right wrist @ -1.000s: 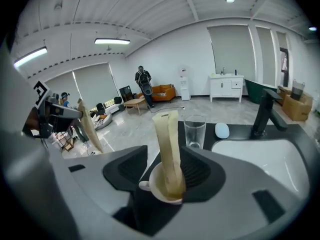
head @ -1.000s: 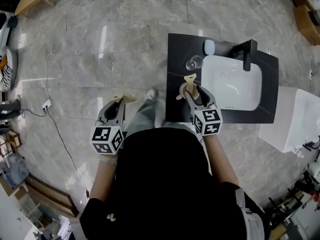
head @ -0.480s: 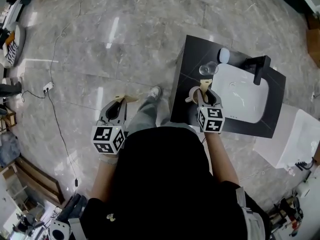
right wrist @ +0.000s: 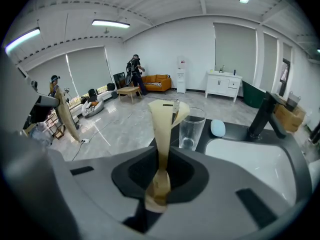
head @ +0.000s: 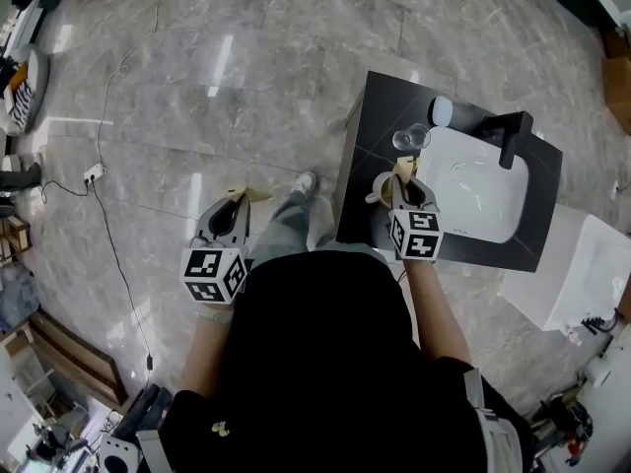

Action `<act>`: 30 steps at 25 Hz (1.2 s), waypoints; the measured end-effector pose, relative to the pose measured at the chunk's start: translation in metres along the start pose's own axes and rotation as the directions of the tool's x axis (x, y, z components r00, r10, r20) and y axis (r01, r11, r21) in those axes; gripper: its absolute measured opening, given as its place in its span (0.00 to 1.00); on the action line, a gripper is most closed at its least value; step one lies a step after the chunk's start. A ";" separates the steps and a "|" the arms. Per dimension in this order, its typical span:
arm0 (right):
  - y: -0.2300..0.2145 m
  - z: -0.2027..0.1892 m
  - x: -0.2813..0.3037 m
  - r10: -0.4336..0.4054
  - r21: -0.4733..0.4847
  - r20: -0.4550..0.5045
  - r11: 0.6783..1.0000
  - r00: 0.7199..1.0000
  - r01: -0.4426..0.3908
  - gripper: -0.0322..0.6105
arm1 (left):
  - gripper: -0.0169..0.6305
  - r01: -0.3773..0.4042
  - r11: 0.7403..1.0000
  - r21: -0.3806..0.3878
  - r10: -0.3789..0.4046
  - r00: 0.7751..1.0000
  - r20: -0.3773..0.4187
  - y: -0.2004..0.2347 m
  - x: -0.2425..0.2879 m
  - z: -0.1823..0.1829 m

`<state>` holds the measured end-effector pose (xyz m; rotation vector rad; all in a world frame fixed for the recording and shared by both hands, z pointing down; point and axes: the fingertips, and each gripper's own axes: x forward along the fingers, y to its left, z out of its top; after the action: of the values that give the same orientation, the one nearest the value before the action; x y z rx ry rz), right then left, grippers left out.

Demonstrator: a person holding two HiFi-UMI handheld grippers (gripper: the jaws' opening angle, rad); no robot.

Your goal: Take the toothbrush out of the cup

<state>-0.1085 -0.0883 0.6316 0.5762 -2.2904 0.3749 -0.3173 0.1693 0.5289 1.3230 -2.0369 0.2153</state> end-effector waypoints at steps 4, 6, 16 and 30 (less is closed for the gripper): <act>0.000 0.003 -0.004 0.001 0.005 0.009 1.000 1.000 -0.002 0.13 | 0.09 0.011 1.000 0.007 -0.011 1.000 0.007 -0.002 0.004 0.005; -0.001 0.006 -0.008 0.000 0.009 0.017 1.000 1.000 0.000 0.13 | 0.09 0.020 1.000 0.014 -0.020 1.000 0.010 -0.004 0.006 0.008; -0.002 0.048 -0.046 -0.009 0.045 0.133 0.999 0.991 0.003 0.13 | 0.09 0.083 0.995 0.046 -0.086 0.994 0.063 -0.019 0.021 0.037; -0.016 0.126 -0.151 -0.128 0.096 0.394 0.991 0.910 0.098 0.13 | 0.09 0.321 0.921 0.220 -0.358 0.921 0.154 -0.108 0.058 0.127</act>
<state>-0.0799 -0.1112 0.4378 0.8886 -2.6242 0.3074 -0.2966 0.0148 0.4458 1.8583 -1.9333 0.1295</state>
